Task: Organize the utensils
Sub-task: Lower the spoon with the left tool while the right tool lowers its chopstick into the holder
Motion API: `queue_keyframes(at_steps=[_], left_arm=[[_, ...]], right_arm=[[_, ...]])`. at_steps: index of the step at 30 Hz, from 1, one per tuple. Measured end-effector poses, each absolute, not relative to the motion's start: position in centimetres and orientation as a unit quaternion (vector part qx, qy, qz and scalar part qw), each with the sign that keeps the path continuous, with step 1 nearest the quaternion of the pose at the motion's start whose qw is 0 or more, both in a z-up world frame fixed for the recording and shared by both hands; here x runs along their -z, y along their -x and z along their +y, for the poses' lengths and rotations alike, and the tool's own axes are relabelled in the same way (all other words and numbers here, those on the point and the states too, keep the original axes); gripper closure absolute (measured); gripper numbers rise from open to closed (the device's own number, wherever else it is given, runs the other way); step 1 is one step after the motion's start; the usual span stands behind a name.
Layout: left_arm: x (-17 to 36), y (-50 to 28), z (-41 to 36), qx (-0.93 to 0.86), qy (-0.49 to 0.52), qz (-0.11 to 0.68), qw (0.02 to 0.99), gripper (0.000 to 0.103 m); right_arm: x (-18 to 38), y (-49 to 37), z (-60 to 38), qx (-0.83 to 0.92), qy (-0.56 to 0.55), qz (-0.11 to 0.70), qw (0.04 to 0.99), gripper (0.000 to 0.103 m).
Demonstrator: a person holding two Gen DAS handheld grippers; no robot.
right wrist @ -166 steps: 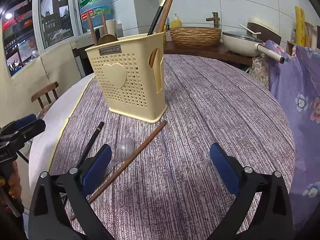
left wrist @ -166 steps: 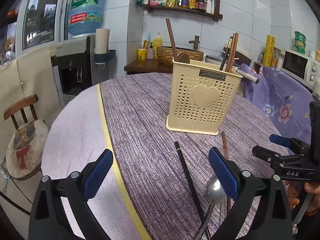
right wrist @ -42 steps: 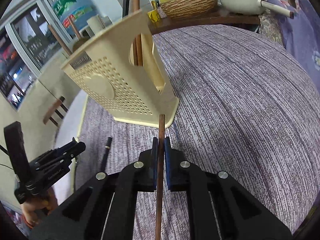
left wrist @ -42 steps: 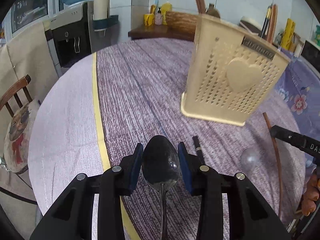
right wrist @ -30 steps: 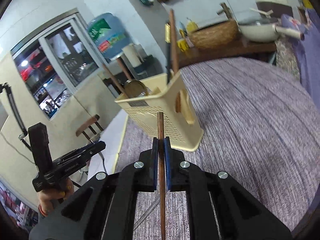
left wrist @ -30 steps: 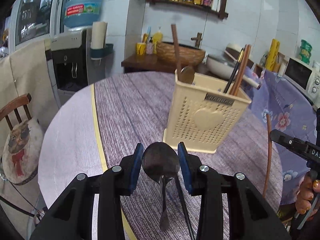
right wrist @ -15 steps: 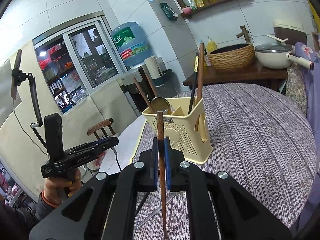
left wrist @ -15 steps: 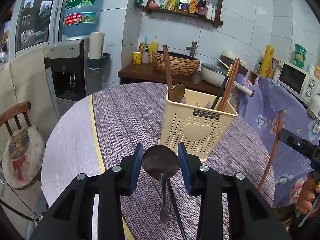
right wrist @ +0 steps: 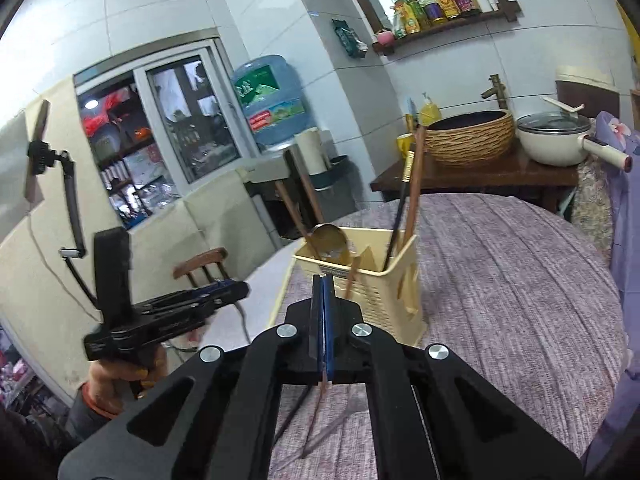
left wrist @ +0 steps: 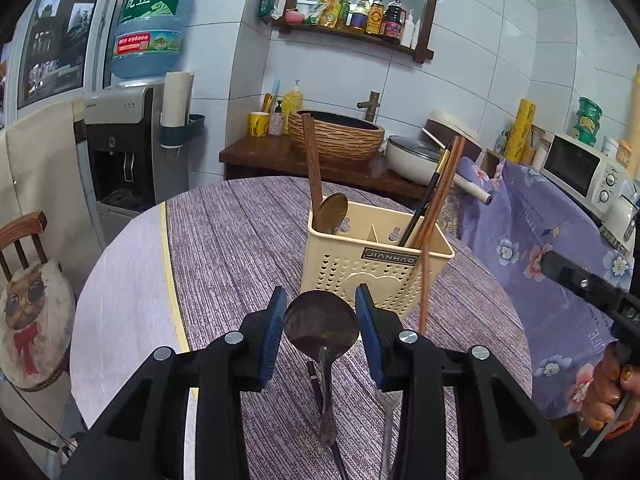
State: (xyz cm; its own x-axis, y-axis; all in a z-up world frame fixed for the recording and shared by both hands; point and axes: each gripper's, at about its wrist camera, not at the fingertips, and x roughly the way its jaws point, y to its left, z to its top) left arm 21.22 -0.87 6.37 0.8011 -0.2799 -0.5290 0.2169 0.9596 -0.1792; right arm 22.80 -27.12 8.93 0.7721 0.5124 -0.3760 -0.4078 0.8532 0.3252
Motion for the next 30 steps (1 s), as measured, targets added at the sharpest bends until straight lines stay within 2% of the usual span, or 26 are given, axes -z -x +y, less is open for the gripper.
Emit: queue_keyframes(at_steps=[3,5,7,8,10,15,17,20,22,23,30], left_arm=[[-6.0,-21.2,-0.7,0.128,0.055,0.29,0.947,0.067],[-5.7,-21.3,-0.5,0.127,0.058,0.294,0.945,0.067],[-5.4,-21.4,-0.4,0.126,0.063,0.298,0.944,0.067],[-5.3,-21.4,-0.4,0.125,0.063,0.299,0.944,0.067],[-5.2,-21.4,-0.3,0.123,0.06,0.299,0.945,0.067],[-5.3,-21.4,0.0,0.121,0.062,0.3,0.944,0.067],[-5.2,-21.4,-0.1,0.122,0.062,0.301,0.944,0.067],[-5.2,-21.3,-0.1,0.123,0.06,0.302,0.943,0.067],[-5.2,-21.3,-0.1,0.124,0.058,0.303,0.943,0.067],[-5.2,-21.3,-0.2,0.124,0.058,0.302,0.943,0.067],[-5.9,-21.4,-0.1,0.131,0.064,0.296,0.944,0.067]], right_arm=[[-7.0,-24.1,-26.4,-0.229,-0.108,0.264,0.93,0.099],[-5.2,-24.8,-25.9,-0.229,-0.119,0.287,0.922,0.087],[-3.4,-25.6,-25.1,-0.238,-0.133,0.308,0.912,0.048],[-2.6,-26.0,-25.0,-0.248,-0.151,0.316,0.903,0.047],[-1.7,-26.8,-24.2,-0.266,-0.175,0.328,0.889,0.047],[-2.4,-28.3,-21.5,-0.27,-0.156,0.317,0.896,0.048],[-2.5,-29.4,-20.6,-0.265,-0.148,0.325,0.896,0.054],[-2.3,-30.5,-20.0,-0.254,-0.138,0.333,0.897,0.07],[-2.3,-30.8,-19.7,-0.255,-0.131,0.338,0.896,0.088],[-2.4,-30.7,-19.6,-0.258,-0.123,0.338,0.897,0.091],[-5.1,-29.1,-20.2,-0.291,-0.118,0.321,0.894,0.095]])
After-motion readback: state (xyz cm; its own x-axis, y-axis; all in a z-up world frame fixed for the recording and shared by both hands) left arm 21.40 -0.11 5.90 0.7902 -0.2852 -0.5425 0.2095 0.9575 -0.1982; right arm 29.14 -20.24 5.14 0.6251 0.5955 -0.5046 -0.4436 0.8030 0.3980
